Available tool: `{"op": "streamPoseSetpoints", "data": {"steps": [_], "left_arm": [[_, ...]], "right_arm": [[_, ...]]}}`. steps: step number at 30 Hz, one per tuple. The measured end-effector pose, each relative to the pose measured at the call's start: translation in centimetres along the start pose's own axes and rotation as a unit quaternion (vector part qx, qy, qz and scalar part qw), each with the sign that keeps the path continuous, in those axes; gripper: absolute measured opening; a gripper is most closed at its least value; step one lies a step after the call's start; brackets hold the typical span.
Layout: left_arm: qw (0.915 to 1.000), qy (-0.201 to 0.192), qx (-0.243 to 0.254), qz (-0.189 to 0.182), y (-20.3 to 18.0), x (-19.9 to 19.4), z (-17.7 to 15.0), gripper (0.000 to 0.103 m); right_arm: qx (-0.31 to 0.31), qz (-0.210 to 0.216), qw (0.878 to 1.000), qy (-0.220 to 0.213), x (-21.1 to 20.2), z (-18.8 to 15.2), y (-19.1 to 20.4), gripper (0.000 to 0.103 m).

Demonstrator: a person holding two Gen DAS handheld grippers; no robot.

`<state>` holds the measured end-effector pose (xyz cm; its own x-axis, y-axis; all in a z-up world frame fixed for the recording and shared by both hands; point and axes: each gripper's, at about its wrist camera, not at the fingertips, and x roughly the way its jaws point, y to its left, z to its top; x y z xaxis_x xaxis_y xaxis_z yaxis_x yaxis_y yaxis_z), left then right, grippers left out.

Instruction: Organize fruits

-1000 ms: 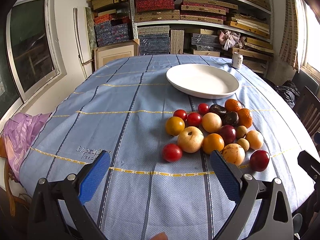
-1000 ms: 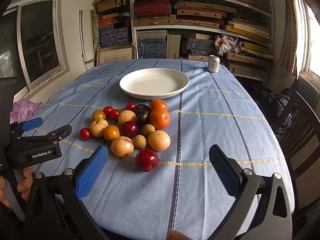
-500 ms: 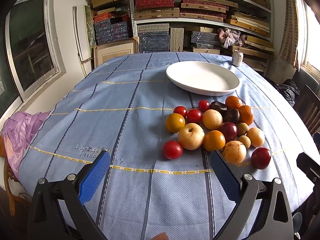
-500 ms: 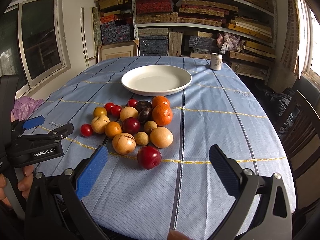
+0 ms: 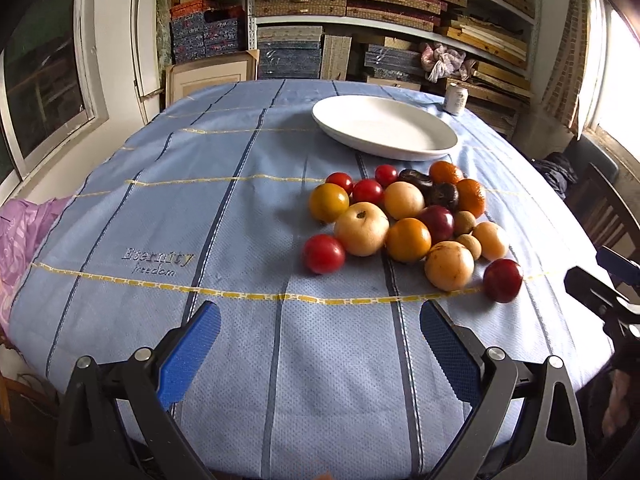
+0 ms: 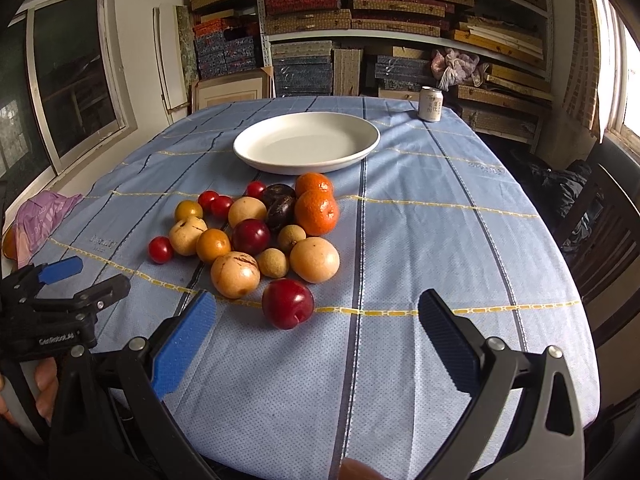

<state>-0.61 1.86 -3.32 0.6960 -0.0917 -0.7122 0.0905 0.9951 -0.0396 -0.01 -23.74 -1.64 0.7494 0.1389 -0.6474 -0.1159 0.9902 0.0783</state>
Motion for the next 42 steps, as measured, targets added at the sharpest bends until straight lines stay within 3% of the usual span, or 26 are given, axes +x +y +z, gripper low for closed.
{"op": "streamPoseSetpoints", "data": {"steps": [4,16,23,28,30,32,36,41,42], "left_arm": [[0.9994,0.004,-0.004,-0.033,0.0,-0.2,-0.2,0.100],[0.9999,-0.001,0.011,0.000,-0.1,1.6,1.4,0.100],[0.9971,0.000,0.074,0.015,-1.7,4.4,2.1,0.100],[0.9969,0.015,0.076,0.010,-1.7,6.2,2.8,0.100],[0.9970,0.020,0.074,0.008,-1.3,7.1,3.3,0.100],[0.9972,0.026,0.070,0.008,-1.0,7.8,3.5,0.100],[0.9973,0.041,0.061,0.001,-0.4,9.0,3.5,0.100],[0.9974,0.054,0.047,-0.014,0.6,9.7,3.7,0.090],[0.9970,0.061,0.042,-0.022,0.8,9.9,3.7,0.083]], "right_arm": [[0.006,0.007,1.000,-0.001,-0.3,-0.1,0.0,0.099],[-0.036,0.044,0.998,0.033,1.3,-0.4,1.6,0.099],[-0.055,0.032,0.996,0.065,4.8,0.0,1.7,0.099],[-0.061,0.036,0.994,0.085,6.8,0.1,1.9,0.099],[-0.065,0.038,0.993,0.087,7.2,0.2,2.1,0.092],[-0.068,0.041,0.992,0.096,7.8,0.3,2.3,0.079],[-0.066,0.042,0.991,0.107,8.8,0.2,2.1,0.079],[-0.066,0.043,0.991,0.108,8.9,0.0,2.3,0.079],[-0.065,0.042,0.991,0.109,8.9,-0.1,2.3,0.078]]}}
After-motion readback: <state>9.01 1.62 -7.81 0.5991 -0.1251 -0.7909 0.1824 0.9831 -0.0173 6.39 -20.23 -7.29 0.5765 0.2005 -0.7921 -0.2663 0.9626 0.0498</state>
